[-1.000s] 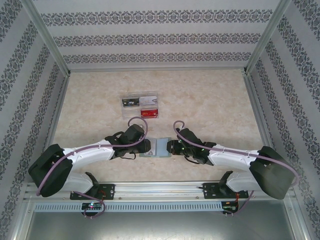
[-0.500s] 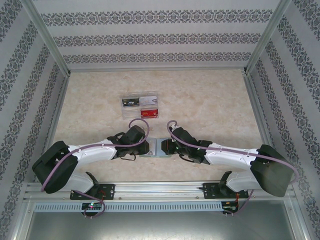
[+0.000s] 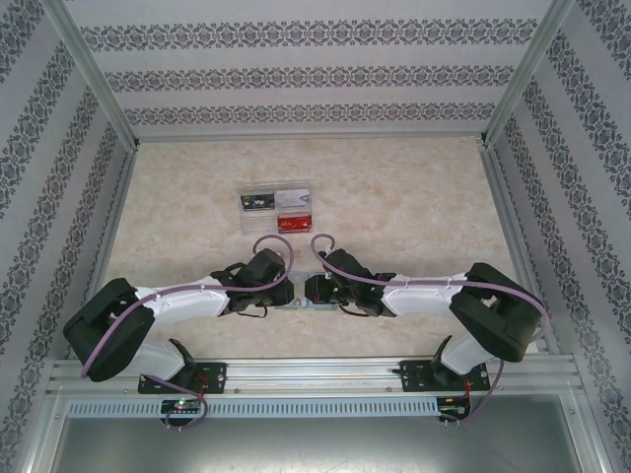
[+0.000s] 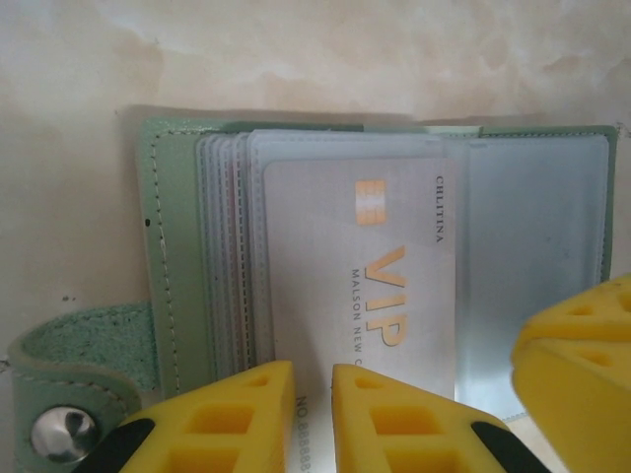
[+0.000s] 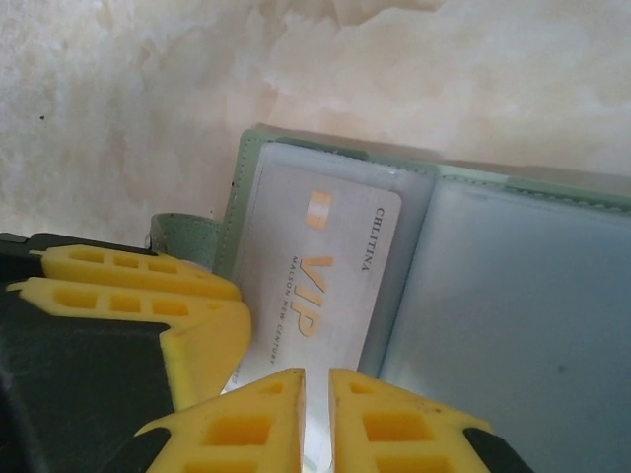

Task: Take the credit cards out of the card holder

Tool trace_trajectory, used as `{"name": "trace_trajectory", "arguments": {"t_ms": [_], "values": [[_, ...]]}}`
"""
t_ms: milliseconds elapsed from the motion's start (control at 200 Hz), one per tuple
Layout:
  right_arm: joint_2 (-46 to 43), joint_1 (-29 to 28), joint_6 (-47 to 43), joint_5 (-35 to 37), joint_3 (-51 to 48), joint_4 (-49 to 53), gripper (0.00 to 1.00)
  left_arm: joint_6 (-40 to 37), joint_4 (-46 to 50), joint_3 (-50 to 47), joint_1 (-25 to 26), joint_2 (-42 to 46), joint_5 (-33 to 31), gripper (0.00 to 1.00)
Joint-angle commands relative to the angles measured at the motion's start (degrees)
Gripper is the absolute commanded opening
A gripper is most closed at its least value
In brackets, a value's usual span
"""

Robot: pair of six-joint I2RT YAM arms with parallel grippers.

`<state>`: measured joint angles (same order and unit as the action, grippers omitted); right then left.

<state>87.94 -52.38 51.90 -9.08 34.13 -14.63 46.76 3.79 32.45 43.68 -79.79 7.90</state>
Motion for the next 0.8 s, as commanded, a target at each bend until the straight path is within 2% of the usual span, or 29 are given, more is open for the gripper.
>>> {"name": "trace_trajectory", "arguments": {"t_ms": [0, 794], "values": [[1.63, -0.01, 2.5, -1.4, 0.95, -3.53, 0.16, 0.52, 0.17, -1.49, -0.83, -0.01, -0.34, 0.2], [4.73, 1.4, 6.65, -0.13, -1.66, -4.71, 0.16, 0.88, -0.27, -2.21, -0.83, 0.76, 0.09, 0.19]]}}
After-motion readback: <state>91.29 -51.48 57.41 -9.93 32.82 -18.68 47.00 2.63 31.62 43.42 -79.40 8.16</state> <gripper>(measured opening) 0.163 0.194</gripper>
